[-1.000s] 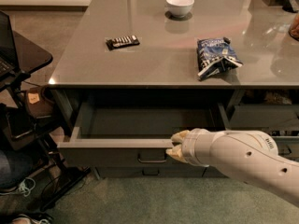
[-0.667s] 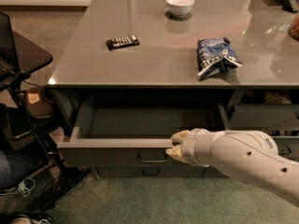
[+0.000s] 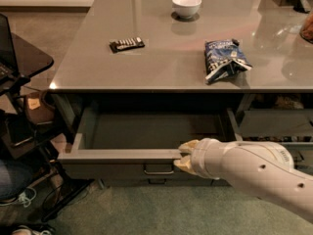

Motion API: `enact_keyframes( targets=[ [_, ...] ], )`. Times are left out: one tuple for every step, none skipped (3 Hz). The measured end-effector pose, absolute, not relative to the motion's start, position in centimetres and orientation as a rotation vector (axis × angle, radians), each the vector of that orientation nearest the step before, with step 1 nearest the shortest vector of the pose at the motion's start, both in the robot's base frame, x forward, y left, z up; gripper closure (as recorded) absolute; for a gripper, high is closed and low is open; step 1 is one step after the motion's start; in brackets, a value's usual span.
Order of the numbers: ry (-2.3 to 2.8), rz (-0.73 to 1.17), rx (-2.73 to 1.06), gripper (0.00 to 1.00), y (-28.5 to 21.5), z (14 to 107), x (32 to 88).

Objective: Open top drawer

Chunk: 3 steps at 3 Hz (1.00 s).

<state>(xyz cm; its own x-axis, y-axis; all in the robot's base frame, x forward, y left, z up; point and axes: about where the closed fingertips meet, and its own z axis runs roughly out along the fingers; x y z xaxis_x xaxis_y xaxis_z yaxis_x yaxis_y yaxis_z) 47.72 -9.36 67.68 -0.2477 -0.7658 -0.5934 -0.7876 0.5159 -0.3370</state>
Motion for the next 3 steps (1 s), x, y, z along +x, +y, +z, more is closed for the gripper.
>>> enact_keyframes(
  targets=[
    [2.029, 0.038, -1.264, 1.0, -9.4, 67.9, 47.7],
    [2.025, 0.032, -1.261, 1.0, -9.3, 67.6, 46.5],
    [2.025, 0.032, -1.261, 1.0, -9.3, 67.8, 46.4]
  ],
)
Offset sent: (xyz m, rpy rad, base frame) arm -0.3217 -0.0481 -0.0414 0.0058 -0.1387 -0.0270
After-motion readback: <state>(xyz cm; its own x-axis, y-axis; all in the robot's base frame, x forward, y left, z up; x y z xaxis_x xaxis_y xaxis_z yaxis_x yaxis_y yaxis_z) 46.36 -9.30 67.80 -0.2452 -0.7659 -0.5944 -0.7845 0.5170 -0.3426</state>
